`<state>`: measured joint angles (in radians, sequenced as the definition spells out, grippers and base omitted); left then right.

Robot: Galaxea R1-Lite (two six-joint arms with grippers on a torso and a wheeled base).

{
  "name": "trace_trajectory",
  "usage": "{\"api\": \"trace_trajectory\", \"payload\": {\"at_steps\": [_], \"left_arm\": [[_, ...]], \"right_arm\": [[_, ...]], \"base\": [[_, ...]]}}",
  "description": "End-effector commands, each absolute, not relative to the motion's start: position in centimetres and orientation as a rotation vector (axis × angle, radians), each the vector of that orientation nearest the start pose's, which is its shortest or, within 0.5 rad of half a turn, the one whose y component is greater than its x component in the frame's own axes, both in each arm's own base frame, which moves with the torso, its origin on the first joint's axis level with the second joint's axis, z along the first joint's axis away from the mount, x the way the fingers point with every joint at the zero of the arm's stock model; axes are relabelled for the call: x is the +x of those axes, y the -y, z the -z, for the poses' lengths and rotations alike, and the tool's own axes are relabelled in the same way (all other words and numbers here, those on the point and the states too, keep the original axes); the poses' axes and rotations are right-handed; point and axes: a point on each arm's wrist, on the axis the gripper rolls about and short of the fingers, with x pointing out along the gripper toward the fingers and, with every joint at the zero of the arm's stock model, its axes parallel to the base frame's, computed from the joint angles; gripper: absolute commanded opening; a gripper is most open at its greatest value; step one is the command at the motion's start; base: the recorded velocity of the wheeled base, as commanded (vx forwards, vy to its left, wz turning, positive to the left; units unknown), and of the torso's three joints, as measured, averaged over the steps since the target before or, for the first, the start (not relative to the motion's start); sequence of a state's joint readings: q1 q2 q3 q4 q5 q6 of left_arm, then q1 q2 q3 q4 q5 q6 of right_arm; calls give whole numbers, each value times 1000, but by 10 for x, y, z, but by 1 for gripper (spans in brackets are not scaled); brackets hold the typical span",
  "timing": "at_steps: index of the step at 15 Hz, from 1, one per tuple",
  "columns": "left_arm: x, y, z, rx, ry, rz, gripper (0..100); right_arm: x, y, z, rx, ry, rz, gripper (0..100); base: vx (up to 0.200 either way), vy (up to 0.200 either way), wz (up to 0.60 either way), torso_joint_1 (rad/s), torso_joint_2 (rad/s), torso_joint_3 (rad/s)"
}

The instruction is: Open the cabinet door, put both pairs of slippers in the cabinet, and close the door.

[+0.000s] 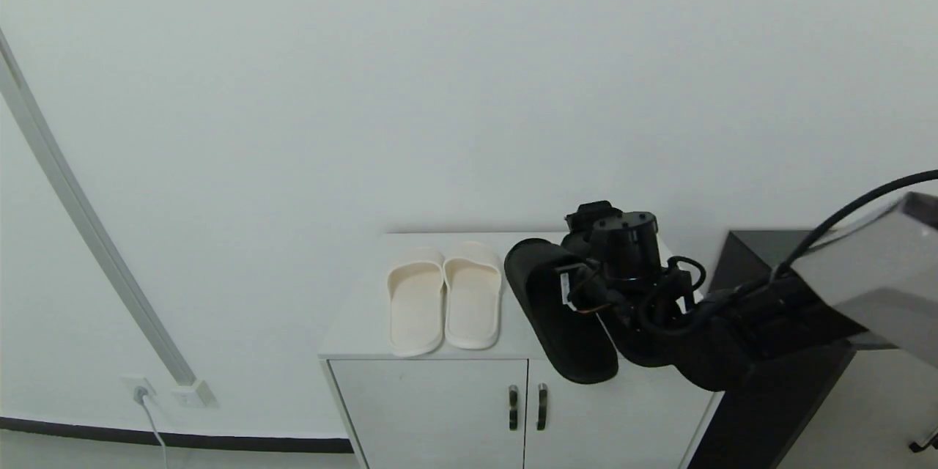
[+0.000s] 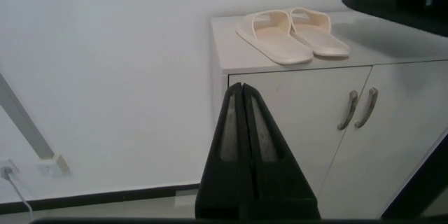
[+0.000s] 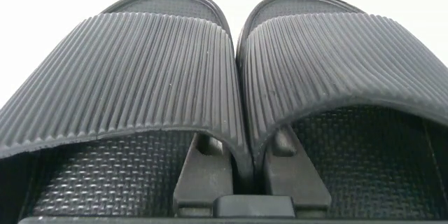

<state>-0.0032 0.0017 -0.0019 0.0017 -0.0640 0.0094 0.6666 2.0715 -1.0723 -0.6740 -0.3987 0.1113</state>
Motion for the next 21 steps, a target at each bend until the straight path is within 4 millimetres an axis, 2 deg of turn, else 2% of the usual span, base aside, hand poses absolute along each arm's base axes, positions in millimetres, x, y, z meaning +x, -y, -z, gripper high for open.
{"api": "trace_trajectory", "payload": {"at_steps": [1, 4, 8, 15, 21], "left_arm": [[-23, 1, -76, 9, -1, 68, 0], [-23, 1, -76, 9, -1, 68, 0], [-23, 1, -76, 9, 0, 67, 0], [-23, 1, -76, 8, 0, 67, 0], [-23, 1, -76, 8, -1, 68, 0]], "right_arm": [[258, -211, -169, -22, -255, -481, 0], [218, -184, -175, -4, -310, -739, 0], [193, -177, -168, -43, -386, -923, 0], [186, -172, -165, -58, -387, -959, 0], [184, -171, -161, -98, -382, -968, 0]], "base": [[0, 0, 0, 0, 0, 0], [0, 0, 0, 0, 0, 0], [0, 0, 0, 0, 0, 0], [0, 0, 0, 0, 0, 0], [-200, 0, 0, 2, 2, 1]]}}
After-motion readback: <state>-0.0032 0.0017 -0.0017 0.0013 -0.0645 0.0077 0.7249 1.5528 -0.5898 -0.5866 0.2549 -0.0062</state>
